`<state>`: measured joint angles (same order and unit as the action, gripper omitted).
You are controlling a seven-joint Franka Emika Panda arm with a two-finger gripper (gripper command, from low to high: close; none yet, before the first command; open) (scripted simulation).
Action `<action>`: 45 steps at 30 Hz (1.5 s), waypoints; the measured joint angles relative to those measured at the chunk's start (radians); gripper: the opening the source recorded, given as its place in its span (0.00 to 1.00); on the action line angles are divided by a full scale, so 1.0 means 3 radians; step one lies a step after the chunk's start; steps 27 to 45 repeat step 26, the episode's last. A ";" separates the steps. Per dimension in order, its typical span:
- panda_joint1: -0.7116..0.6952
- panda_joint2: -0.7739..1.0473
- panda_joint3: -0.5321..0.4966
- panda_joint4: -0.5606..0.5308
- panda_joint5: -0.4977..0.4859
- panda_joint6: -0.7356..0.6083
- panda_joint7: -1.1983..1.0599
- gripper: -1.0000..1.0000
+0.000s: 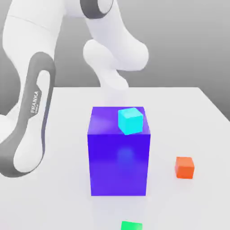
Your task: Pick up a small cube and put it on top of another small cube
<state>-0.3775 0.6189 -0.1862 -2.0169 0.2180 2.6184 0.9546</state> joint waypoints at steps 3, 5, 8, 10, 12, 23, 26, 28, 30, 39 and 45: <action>0.0081 -0.0311 -0.0073 -0.0085 -0.0093 -0.0225 0.0041 0.00; 0.0217 -0.0451 0.0007 -0.0179 -0.0200 -0.0256 -0.0057 0.00; 0.0439 -0.0631 0.0179 -0.0331 -0.0367 -0.0264 -0.0250 0.00; 0.0586 -0.0745 0.0303 -0.0432 -0.0474 -0.0268 -0.0388 0.00; 0.0724 -0.0856 0.0437 -0.0534 -0.0573 -0.0271 -0.0532 0.00; 0.1218 -0.0770 0.0875 -0.0857 -0.0929 0.0138 -0.1021 1.00; 0.1218 -0.0770 0.0875 -0.0857 -0.0929 0.0138 -0.1021 1.00; 0.1218 -0.0770 0.0875 -0.0857 -0.0929 0.0138 -0.1021 1.00; 0.1218 -0.0770 0.0875 -0.0857 -0.0929 0.0138 -0.1021 1.00; 0.1218 -0.0770 0.0875 -0.0857 -0.0929 0.0138 -0.1021 1.00; 0.1218 -0.0770 0.0875 -0.0857 -0.0929 0.0138 -0.1021 1.00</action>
